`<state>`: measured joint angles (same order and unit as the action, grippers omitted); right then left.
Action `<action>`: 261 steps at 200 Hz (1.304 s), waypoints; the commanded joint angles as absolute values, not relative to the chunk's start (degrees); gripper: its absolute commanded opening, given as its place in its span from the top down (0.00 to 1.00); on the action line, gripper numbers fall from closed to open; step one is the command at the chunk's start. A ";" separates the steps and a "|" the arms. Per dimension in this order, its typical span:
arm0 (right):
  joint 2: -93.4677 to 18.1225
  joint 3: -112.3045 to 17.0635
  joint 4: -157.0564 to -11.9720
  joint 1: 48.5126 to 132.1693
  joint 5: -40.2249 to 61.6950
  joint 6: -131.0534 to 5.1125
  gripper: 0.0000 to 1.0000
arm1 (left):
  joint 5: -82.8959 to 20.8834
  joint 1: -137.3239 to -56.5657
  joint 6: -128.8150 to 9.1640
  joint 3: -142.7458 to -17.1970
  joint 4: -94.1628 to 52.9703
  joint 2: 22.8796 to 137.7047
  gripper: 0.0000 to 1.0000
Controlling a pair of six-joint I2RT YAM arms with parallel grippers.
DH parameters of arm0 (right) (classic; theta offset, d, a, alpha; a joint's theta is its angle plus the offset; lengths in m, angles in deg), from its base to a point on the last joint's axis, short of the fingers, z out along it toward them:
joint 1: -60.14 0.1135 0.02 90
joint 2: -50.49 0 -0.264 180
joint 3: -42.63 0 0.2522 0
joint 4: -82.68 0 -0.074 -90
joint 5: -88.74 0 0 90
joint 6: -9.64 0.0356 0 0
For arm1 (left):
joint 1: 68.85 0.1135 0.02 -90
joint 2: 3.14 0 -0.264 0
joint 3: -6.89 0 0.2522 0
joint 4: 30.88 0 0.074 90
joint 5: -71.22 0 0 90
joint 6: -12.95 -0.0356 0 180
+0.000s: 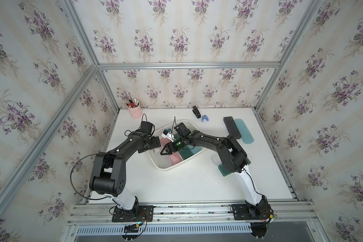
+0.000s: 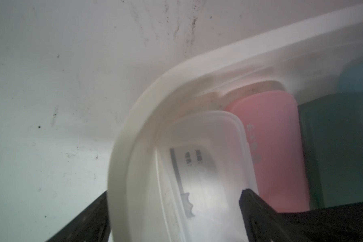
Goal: Put the pencil case into the storage box
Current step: Move the storage box to the center of the board.
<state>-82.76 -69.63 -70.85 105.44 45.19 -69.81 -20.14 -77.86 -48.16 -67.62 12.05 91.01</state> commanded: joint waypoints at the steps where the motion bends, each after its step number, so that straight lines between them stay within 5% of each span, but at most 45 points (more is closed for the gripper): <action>1: -81.83 -68.12 -71.39 105.58 39.16 -68.18 0.26 | -18.96 -78.38 -47.89 -68.06 12.17 91.54 0.03; 40: -79.02 -65.45 -68.44 103.61 25.00 -67.90 0.27 | -18.08 -78.95 -47.80 -69.15 12.26 92.94 0.03; 92: -72.38 -57.35 -71.76 99.73 18.44 -65.85 0.27 | -16.49 -80.16 -50.01 -78.16 13.74 99.62 0.03; 187: -62.92 -52.50 -75.92 97.46 23.96 -62.60 0.26 | -16.49 -81.04 -58.09 -101.67 17.60 115.16 0.03; 261: -60.33 -57.88 -65.32 91.78 14.62 -68.27 0.26 | -16.40 -81.21 -63.33 -118.37 21.58 124.64 0.03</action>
<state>-60.44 -57.78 -70.37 93.18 19.51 -65.42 -16.06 -81.07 -60.75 -114.74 19.62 122.38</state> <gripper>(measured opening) 0.741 0.965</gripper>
